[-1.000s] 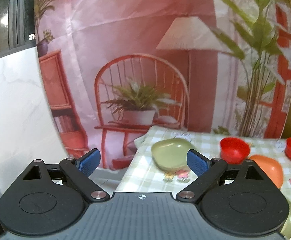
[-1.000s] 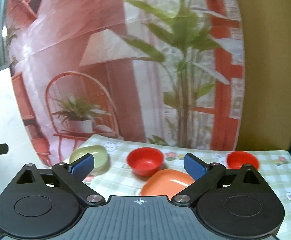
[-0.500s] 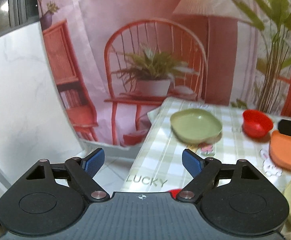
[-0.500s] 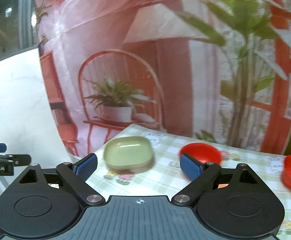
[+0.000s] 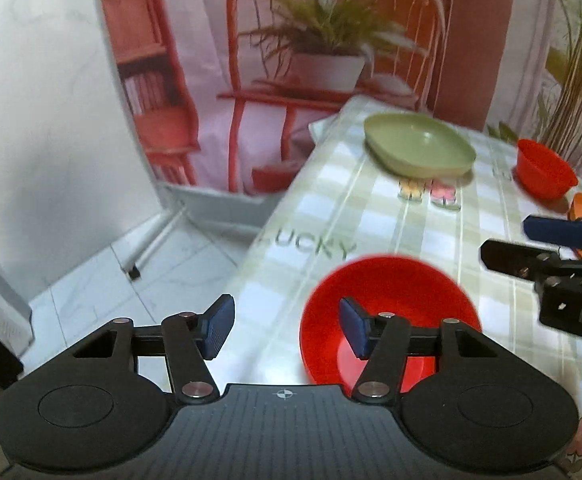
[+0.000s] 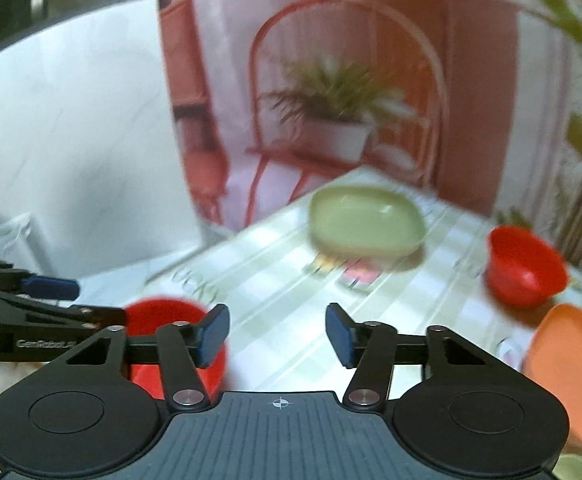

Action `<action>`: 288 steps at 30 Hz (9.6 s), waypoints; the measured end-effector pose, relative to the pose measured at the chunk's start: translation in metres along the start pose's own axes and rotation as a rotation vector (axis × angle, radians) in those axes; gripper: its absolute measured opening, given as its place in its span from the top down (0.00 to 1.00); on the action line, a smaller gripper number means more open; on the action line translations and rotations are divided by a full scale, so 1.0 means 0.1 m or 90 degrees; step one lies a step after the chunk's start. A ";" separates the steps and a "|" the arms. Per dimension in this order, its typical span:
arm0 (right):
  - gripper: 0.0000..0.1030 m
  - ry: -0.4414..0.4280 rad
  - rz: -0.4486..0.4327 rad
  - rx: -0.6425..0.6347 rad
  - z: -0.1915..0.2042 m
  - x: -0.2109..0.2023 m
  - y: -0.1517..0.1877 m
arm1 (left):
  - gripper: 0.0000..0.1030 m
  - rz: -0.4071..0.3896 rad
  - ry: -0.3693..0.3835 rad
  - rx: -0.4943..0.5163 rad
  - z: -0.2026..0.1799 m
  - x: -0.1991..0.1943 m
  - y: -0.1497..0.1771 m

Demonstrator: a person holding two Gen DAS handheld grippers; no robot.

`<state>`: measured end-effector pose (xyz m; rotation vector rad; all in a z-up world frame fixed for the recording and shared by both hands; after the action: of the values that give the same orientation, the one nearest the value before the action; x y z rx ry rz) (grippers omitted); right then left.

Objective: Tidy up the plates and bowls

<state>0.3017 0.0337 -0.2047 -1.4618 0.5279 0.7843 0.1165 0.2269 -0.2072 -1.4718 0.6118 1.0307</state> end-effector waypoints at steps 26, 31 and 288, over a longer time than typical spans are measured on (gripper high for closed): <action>0.92 -0.084 0.054 0.038 0.11 0.07 0.34 | 0.89 0.026 0.059 -0.100 -0.16 0.10 0.34; 0.93 -0.082 0.041 0.064 -0.02 -0.03 0.33 | 0.89 0.024 0.061 -0.082 -0.26 0.07 0.31; 0.86 0.187 -0.019 0.491 -5.54 -1.07 1.43 | 0.80 0.046 0.265 0.383 -5.90 0.99 -0.87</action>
<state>0.2047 -0.5375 -0.2587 -0.8547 0.9094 0.2731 0.3855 -0.3084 -0.2890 -1.1264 1.1656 0.5138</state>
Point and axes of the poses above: each gripper's, at about its wrist camera, not at the fingertips, and x roughly the way its jaws point, z to its left, y to its underside, the point moved 8 cm from there along x, roughly the way its jaws point, and after that the axes turned 12 degrees about z, right-handed, at the moved point
